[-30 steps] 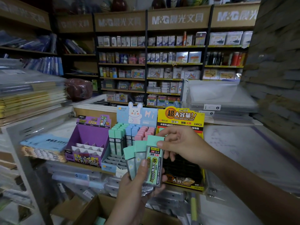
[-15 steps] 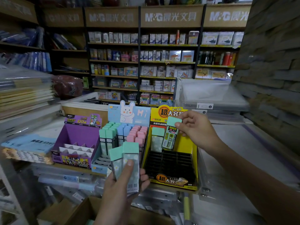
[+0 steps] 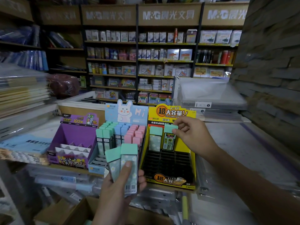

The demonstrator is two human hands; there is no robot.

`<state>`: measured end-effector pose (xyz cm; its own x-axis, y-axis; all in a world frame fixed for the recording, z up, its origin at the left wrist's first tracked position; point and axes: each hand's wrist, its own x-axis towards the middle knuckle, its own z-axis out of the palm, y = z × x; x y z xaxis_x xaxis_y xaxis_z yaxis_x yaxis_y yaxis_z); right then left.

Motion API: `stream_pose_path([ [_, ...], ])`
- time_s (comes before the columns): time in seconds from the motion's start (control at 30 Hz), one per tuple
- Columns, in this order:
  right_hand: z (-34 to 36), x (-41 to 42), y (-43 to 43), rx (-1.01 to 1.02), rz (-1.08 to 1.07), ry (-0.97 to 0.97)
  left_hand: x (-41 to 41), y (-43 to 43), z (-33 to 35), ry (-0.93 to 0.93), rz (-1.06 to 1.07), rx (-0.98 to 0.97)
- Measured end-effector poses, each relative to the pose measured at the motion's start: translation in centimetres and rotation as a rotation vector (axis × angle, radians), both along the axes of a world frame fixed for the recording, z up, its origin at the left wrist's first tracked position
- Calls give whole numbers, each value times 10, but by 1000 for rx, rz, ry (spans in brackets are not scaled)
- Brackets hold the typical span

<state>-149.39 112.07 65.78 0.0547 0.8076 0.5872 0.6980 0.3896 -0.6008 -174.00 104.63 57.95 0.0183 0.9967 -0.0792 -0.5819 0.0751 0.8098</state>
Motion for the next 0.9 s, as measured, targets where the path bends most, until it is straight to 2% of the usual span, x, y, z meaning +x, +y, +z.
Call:
stream_pose_path([
  [0.23, -1, 1, 0, 7, 11, -61, -2, -1, -2, -6, -13, 17],
  [0.6, 2, -5, -6, 40, -85, -292, -3, -1, -5, -8, -36, 25],
  [0.9, -1, -4, -6, 8, -115, -332, -1, -1, -6, 4, -38, 34],
])
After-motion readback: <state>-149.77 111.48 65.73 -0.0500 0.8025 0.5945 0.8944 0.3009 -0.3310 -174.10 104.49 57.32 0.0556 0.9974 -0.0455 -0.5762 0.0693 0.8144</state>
